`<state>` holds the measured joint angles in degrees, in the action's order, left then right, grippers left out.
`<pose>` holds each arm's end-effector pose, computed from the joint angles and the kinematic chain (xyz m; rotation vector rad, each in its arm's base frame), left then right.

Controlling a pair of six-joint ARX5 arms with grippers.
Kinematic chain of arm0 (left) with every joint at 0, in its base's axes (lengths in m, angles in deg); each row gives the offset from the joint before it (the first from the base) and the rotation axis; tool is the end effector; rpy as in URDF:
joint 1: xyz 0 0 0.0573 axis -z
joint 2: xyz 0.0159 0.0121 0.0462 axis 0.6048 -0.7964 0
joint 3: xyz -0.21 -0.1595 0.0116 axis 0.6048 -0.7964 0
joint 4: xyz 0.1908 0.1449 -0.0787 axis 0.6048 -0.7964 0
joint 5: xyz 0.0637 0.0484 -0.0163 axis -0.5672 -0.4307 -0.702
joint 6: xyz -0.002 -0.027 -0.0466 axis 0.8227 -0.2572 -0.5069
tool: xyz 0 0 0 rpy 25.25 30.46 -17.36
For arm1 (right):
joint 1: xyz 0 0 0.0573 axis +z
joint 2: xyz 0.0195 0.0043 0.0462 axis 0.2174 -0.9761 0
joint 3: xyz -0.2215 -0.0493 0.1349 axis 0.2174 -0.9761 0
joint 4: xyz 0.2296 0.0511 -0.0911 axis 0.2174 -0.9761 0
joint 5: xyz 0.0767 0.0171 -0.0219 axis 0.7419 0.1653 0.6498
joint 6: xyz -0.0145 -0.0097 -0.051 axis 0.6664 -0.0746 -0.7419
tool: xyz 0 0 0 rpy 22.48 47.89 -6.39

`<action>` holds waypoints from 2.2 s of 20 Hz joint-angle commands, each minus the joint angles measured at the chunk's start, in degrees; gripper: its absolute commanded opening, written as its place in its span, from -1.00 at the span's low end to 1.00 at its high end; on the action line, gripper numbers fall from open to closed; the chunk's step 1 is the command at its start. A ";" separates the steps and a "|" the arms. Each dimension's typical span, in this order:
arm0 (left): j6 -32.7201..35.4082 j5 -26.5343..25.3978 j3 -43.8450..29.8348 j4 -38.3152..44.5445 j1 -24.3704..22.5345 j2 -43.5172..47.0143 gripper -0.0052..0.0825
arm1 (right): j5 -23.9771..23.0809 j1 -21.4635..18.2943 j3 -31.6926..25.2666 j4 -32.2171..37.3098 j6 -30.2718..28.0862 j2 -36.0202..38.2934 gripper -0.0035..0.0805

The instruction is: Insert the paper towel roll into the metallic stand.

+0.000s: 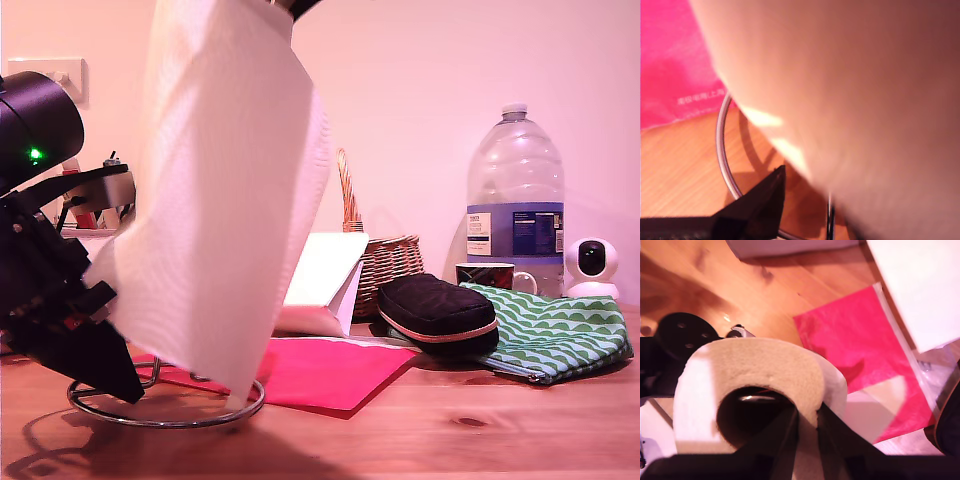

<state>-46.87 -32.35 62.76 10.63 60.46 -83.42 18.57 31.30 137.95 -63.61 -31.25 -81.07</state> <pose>0.2293 -0.1051 0.1296 0.3093 0.9057 -0.6868 0.2694 0.2630 0.4157 -0.2442 0.9907 0.7488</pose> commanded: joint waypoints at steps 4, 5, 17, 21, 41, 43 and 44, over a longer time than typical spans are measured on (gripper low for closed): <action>0.09 -0.79 -1.51 -1.57 -0.22 -1.05 -0.23 | 0.04 -1.25 1.73 0.42 0.07 4.09 -0.95; 0.09 -0.81 -1.51 -1.70 -0.22 -1.03 -0.23 | 0.04 -1.22 1.68 0.42 0.04 4.07 -0.95; -5.29 -7.45 -1.49 -10.78 -0.22 8.07 -0.23 | 0.11 -1.11 1.68 0.33 -0.39 3.96 -0.95; -7.06 -7.19 -1.49 -11.52 0.17 12.33 -0.23 | 0.07 -1.11 1.66 0.28 -0.44 3.93 -0.95; -13.97 -39.39 -1.44 -24.46 1.14 19.28 -0.55 | 0.07 -0.37 1.66 0.24 -1.03 3.58 -0.95; -13.90 -44.19 -1.44 -24.39 1.07 19.28 -0.60 | 0.07 -0.37 1.66 0.24 -1.03 3.58 -0.95; -13.90 -46.66 -1.44 -24.33 0.96 19.28 -0.60 | 0.09 -0.37 1.66 0.24 -1.03 3.58 -0.95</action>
<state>-60.53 -77.61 62.72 -13.85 61.48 -64.34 18.79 30.66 138.15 -63.66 -32.15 -78.23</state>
